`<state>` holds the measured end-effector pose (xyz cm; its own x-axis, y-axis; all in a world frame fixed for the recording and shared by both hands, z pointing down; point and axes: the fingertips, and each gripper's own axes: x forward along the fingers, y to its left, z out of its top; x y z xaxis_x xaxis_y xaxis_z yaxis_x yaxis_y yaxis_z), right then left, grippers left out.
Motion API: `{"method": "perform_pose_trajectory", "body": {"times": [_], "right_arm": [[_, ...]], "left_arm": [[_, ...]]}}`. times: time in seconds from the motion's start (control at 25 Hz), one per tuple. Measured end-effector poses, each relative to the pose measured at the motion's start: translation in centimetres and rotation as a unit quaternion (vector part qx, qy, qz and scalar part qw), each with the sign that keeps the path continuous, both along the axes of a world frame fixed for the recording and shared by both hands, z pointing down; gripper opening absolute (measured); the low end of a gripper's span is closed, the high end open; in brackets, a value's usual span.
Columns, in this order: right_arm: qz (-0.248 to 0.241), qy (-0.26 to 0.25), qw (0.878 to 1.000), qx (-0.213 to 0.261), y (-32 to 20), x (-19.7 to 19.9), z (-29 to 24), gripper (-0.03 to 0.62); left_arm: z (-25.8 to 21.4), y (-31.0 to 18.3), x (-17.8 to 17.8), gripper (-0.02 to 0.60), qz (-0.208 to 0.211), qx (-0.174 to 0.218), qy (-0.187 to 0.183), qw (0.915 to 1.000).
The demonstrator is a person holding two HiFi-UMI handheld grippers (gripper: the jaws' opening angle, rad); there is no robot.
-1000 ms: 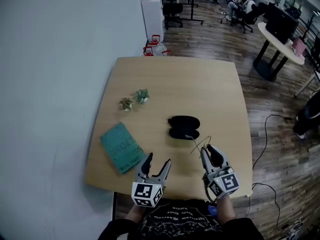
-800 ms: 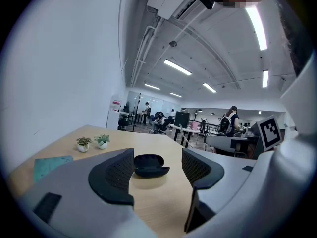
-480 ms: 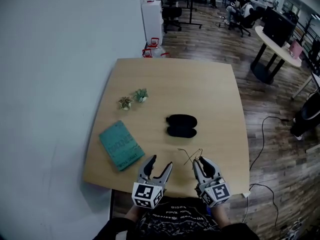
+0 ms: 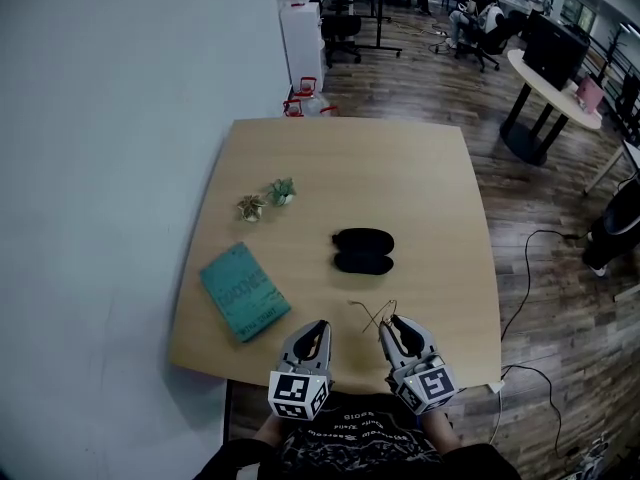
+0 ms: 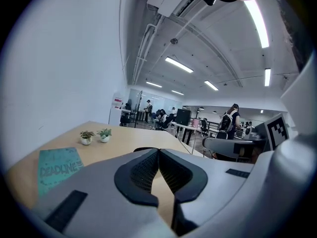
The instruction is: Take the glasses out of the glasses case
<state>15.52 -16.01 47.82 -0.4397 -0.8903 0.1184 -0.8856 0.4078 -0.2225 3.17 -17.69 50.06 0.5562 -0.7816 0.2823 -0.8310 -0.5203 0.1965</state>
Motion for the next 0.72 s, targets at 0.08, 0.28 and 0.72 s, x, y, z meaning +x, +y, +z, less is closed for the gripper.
{"method": "perform_pose_trajectory", "body": {"times": [0.08,0.28,0.72], "right_arm": [[0.003,0.002,1.0,-0.001,-0.1,0.0,0.2,0.104],[0.01,0.0,1.0,-0.002,-0.2,0.2,0.3,0.103],[0.017,0.0,1.0,-0.004,-0.6,0.4,0.9,0.101]], "left_arm": [[0.0,0.0,0.1,0.005,0.002,-0.002,0.004,1.0],[0.2,0.0,0.2,0.005,0.008,-0.008,0.009,0.9999],[1.1,0.1,0.0,0.003,0.008,-0.014,0.006,0.9999]]}}
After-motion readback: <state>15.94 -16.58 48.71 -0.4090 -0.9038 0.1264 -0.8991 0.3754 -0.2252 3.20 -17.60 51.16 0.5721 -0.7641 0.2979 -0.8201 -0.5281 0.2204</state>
